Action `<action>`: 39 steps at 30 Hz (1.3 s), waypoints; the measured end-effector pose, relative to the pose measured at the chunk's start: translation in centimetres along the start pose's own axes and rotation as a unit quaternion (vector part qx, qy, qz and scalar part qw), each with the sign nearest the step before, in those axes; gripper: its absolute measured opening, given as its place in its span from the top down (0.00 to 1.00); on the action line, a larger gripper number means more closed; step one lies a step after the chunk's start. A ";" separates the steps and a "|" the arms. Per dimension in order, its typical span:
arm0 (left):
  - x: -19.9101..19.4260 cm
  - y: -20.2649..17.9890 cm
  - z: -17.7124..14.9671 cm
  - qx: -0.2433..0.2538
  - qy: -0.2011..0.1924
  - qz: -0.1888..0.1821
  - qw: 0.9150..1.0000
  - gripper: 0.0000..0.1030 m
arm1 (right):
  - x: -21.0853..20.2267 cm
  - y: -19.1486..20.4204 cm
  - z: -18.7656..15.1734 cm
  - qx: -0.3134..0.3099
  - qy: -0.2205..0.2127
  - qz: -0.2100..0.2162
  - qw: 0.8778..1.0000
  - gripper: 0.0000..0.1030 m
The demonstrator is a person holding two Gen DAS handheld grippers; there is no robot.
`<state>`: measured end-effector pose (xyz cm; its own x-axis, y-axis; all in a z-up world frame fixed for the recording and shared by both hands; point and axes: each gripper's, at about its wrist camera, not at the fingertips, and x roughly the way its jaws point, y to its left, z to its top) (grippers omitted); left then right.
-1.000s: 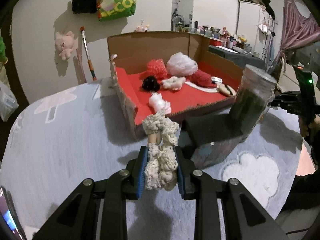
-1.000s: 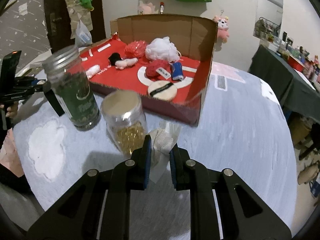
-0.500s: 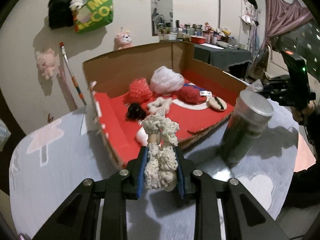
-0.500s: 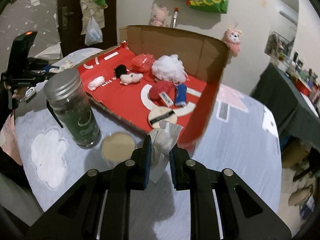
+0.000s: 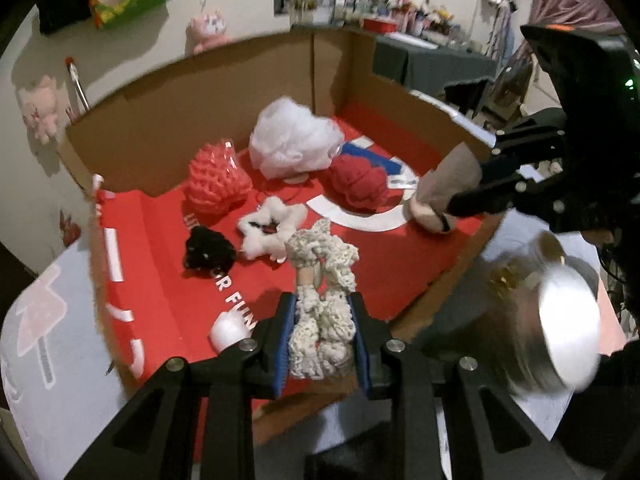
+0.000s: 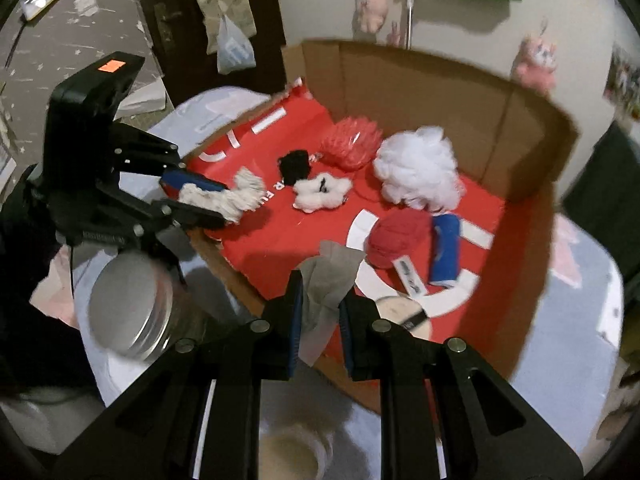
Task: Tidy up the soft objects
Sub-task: 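Carry the cream scrunchie with the left tool while the right tool carries the tissue into the box, then open both tools to drop the scrunchie and tissue in the box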
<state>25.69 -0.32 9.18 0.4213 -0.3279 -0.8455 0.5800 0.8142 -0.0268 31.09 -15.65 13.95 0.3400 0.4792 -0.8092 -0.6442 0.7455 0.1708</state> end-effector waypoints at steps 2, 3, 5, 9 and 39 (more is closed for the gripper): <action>1.3 0.4 0.9 -0.011 0.024 -0.005 1.000 0.73 | 1.6 -0.7 0.6 0.018 0.031 0.010 0.999 0.85; 1.7 0.6 1.2 -0.016 0.032 -0.008 0.999 0.73 | 2.5 -1.0 1.0 0.024 0.047 0.012 0.999 0.85; 2.8 0.9 2.0 -0.020 0.054 -0.015 0.998 0.73 | 3.9 -1.2 1.5 0.028 0.077 0.017 0.996 0.85; 4.6 0.9 2.7 -0.019 0.084 -0.013 0.996 0.72 | 5.4 -1.2 2.3 0.030 0.107 0.013 0.994 0.85; 6.6 0.8 3.1 -0.017 0.103 -0.009 0.995 0.60 | 8.9 -2.5 3.4 0.089 0.161 0.012 0.983 0.79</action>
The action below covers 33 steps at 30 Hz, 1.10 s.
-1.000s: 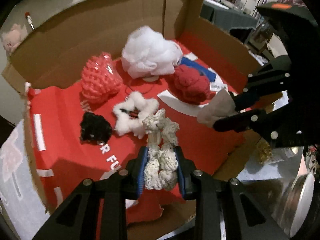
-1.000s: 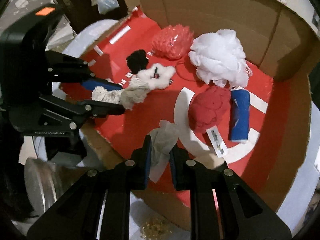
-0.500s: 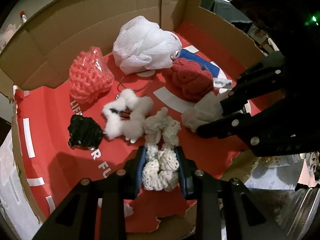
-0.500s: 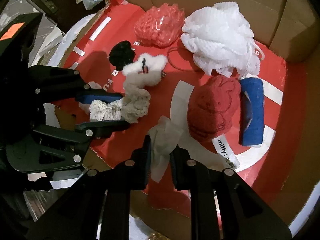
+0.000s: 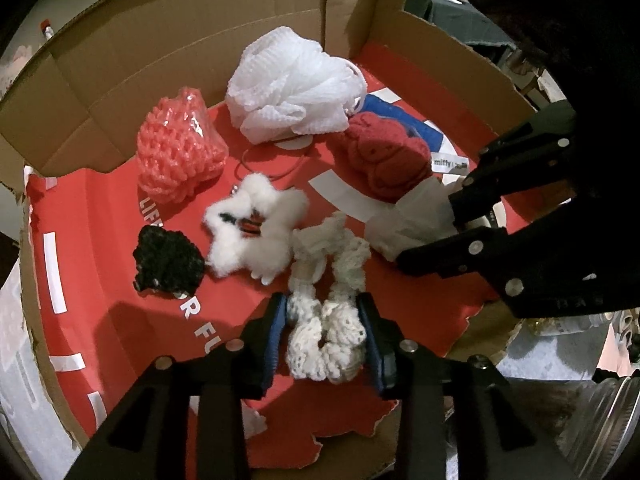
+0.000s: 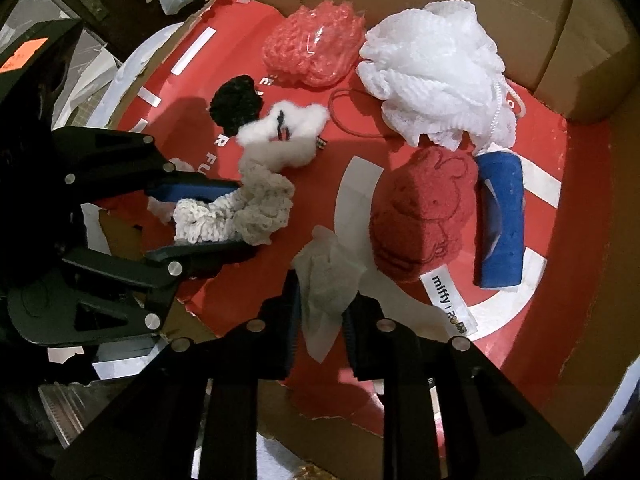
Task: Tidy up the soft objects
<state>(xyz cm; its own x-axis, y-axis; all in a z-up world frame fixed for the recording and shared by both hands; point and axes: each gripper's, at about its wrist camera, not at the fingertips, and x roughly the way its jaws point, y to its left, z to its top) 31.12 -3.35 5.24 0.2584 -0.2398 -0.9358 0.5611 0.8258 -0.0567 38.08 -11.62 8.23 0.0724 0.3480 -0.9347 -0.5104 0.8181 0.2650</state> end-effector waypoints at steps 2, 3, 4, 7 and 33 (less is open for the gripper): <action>0.0 0.0 0.1 -0.001 0.000 0.000 1.000 0.59 | 0.0 0.1 0.1 -0.001 0.000 -0.004 1.000 0.79; 0.1 0.0 0.1 -0.002 0.000 0.000 1.000 0.58 | -0.1 0.1 0.1 -0.001 -0.001 -0.006 1.000 0.79; 0.1 0.1 0.2 -0.003 0.000 0.000 1.000 0.57 | -0.1 0.1 0.1 -0.002 -0.001 -0.007 1.000 0.79; 0.0 0.1 0.2 -0.004 -0.005 0.000 1.000 0.54 | -0.1 0.2 0.1 -0.002 -0.002 -0.011 1.000 0.79; -6.9 -0.1 -2.6 -0.100 -0.118 0.066 0.986 0.10 | -7.9 0.8 -4.3 0.099 -0.131 -0.079 0.983 0.26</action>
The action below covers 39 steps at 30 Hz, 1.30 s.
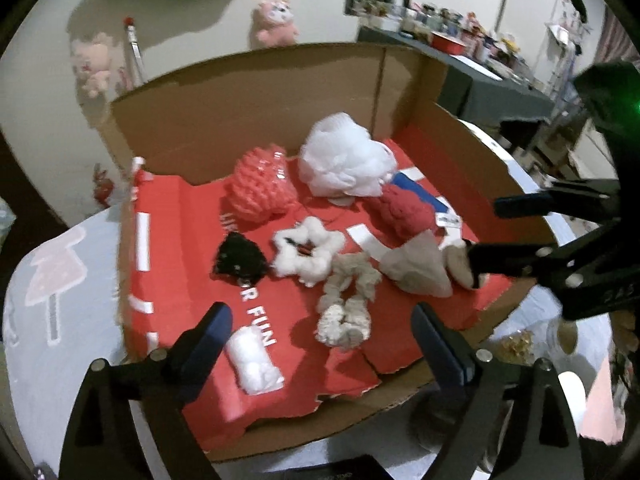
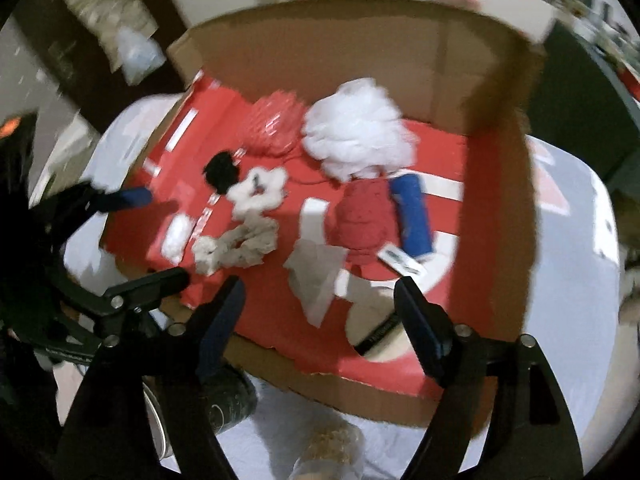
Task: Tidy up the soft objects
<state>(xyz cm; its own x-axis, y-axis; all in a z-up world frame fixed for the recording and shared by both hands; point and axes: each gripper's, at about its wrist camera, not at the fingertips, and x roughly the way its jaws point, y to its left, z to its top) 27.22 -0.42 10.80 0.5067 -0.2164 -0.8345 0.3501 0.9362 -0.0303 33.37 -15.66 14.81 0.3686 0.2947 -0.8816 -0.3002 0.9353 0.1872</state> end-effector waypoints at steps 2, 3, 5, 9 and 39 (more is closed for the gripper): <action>-0.2 0.5 -0.2 -0.019 -0.004 0.007 1.000 0.09 | -0.6 -0.4 -0.4 0.019 -0.011 -0.007 1.000 0.25; -0.3 0.8 -0.3 -0.026 -0.004 0.007 1.000 0.08 | -0.6 -0.7 -0.4 0.027 -0.013 -0.008 1.000 0.25; 0.1 1.2 -0.6 -0.042 -0.001 0.012 0.999 0.08 | -0.6 -0.7 -0.9 0.039 -0.018 -0.017 0.999 0.25; 0.8 1.6 -1.1 -0.061 0.001 0.033 0.998 0.07 | -0.1 -0.6 -1.9 0.043 -0.025 -0.043 0.998 0.25; 1.3 2.0 -3.3 -0.101 -0.016 0.075 0.992 0.07 | 1.4 -0.2 -5.2 0.051 -0.069 -0.099 0.991 0.25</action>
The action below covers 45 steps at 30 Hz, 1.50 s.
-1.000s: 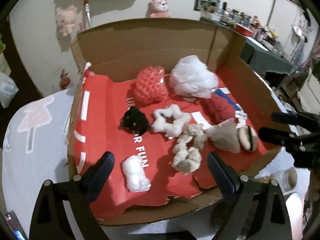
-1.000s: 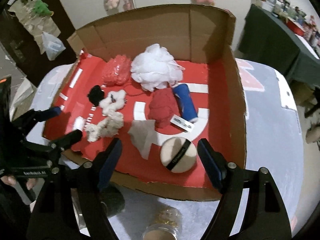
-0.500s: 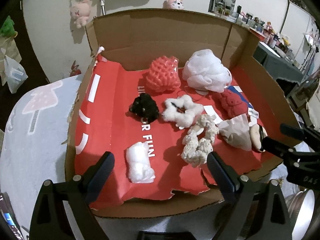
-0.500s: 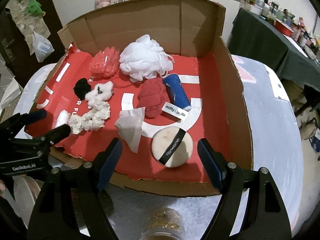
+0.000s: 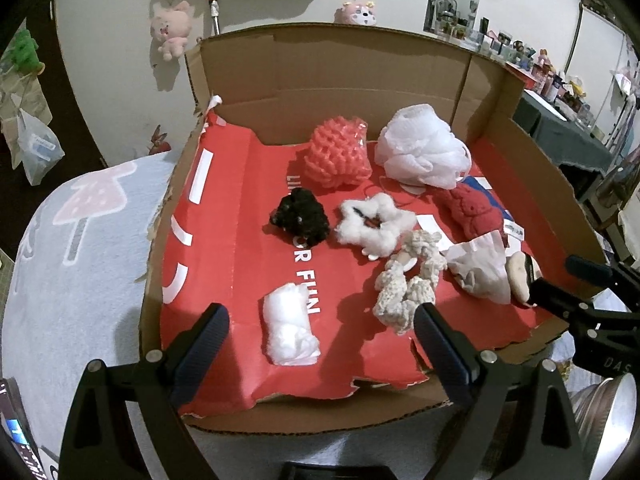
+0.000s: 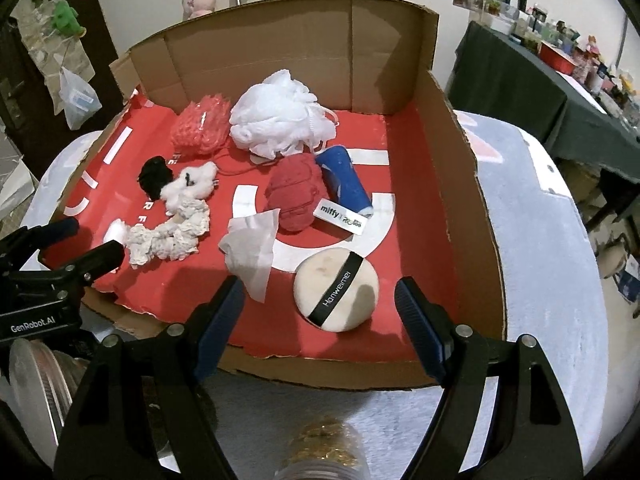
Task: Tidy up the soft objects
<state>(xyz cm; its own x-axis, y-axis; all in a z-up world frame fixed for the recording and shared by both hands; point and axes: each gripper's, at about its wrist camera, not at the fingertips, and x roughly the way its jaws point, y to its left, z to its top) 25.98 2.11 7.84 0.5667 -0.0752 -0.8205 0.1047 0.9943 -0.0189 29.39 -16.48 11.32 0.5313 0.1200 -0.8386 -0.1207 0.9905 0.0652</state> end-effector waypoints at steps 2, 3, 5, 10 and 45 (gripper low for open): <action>0.0 0.0 0.0 0.001 -0.002 0.002 1.000 0.08 | 0.0 0.0 0.0 0.000 0.000 0.001 1.000 0.25; 0.0 -0.1 0.0 0.001 -0.003 0.001 1.000 0.08 | 0.0 -0.1 0.0 0.001 -0.001 0.001 1.000 0.25; 0.0 0.0 0.0 0.001 -0.003 0.001 1.000 0.08 | 0.0 -0.1 -0.1 -0.001 -0.002 0.001 1.000 0.25; -0.1 0.0 0.0 -0.002 -0.002 0.001 1.000 0.08 | -0.1 0.0 -0.1 -0.001 -0.004 0.000 1.000 0.25; -0.1 0.1 0.1 -0.003 -0.006 0.005 1.000 0.07 | -0.2 -0.2 0.0 -0.002 -0.007 0.002 1.000 0.25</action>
<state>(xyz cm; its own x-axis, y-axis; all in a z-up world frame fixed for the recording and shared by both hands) 25.99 2.22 7.96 0.5780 -0.0671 -0.8132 0.0942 0.9954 -0.0152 29.29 -16.69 11.44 0.5420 0.1240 -0.8312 -0.1261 0.9899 0.0654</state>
